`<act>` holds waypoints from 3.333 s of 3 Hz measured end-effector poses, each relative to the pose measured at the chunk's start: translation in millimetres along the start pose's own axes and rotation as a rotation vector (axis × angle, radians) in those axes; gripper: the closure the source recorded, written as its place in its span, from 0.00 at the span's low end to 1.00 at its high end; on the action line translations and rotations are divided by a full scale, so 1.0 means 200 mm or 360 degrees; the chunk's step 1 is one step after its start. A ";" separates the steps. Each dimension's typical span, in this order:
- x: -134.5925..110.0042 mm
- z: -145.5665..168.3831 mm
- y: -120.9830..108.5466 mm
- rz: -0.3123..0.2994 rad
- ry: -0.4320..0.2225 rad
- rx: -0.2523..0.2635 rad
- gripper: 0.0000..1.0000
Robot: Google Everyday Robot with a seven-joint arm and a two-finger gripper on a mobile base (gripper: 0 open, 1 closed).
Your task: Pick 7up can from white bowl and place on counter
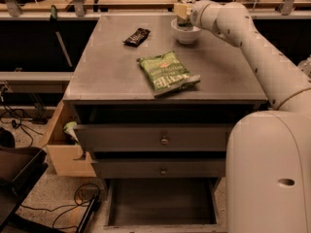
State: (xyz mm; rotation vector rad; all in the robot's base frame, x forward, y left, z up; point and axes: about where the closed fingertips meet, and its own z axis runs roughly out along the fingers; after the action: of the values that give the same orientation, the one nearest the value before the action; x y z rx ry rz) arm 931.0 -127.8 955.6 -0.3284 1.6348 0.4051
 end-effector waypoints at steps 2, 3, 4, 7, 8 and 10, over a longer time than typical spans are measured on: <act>-0.37 -0.29 0.16 -0.0215 -0.0253 -0.0131 1.00; -0.38 -0.46 0.37 -0.0327 -0.0292 -0.0309 1.00; -0.34 -0.59 0.72 -0.0398 -0.0307 -0.0589 1.00; -0.19 -0.77 1.58 -0.0245 -0.0095 -0.1579 1.00; -0.15 -0.86 1.67 -0.0260 -0.0030 -0.1736 1.00; 0.00 -0.61 1.78 -0.0257 0.0063 -0.1626 1.00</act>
Offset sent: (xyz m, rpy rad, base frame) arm -0.1261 0.0318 0.1139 -0.0457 -0.3432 0.2163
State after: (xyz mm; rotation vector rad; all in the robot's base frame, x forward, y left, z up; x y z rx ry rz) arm 665.1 137.0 989.8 -1.2206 1.3078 1.0987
